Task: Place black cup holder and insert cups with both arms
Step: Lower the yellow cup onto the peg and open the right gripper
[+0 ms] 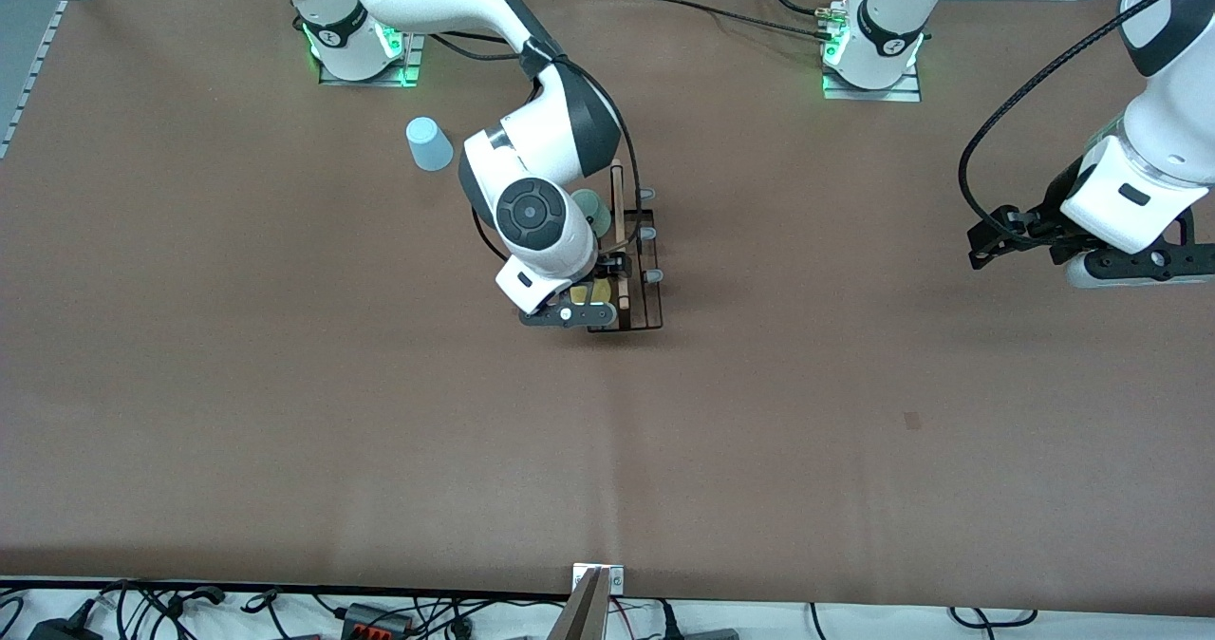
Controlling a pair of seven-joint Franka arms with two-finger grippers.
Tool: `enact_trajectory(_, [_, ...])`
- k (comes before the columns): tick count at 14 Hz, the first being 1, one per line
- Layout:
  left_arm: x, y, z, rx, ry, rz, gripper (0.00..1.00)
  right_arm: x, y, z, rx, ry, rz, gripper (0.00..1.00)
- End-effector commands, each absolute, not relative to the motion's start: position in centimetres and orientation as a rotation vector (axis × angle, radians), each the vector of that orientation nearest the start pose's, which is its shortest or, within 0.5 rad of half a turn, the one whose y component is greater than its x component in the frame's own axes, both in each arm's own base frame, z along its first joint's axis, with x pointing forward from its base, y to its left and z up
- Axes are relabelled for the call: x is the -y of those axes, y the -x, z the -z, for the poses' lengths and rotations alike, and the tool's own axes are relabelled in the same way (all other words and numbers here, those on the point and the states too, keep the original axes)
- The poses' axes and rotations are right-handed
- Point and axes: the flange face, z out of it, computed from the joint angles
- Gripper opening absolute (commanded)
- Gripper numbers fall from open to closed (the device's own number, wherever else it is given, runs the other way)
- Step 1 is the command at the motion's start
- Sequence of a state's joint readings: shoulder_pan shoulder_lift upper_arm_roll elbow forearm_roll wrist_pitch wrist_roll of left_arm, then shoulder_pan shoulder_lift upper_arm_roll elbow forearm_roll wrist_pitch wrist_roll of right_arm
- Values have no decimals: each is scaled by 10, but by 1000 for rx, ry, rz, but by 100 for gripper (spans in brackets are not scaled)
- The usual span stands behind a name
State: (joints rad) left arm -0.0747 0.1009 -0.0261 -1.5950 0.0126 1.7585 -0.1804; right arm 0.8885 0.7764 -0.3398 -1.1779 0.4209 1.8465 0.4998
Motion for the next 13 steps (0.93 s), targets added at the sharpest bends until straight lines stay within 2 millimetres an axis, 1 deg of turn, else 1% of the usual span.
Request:
enact_trajectory(1, [60,-598,-575,117,3150,97,100,-447,-588,-397,-33,2996,-147,100])
enact_trajectory(3, [60,-598,-575,117,3150,97,100,-417,-600,-425,-80,3011,-124,100])
enact_trajectory(4, [60,-598,-575,117,3150,97,100,-398,-610,-439,-120,3017,-90,100])
enact_trajectory(5, [60,-598,-575,117,3150,97,100,-379,-619,-448,-157,3025,-65,100])
enact_trajectory(7, [60,-598,-575,117,3150,97,100,-328,-638,-460,-145,3070,-55,100])
enact_trajectory(9, [60,-599,-572,117,3150,90,100,-278,-651,-474,-78,3114,-60,100])
enact_trajectory(11, [60,-599,-571,115,3152,88,100,-232,-661,-485,-66,3146,-73,100])
enact_trajectory(12, [60,-599,-571,120,3151,88,100,-220,-663,-488,-87,3152,-74,100])
enact_trajectory(13, [60,-599,-571,120,3151,88,100,-202,-668,-489,-129,3153,-77,100])
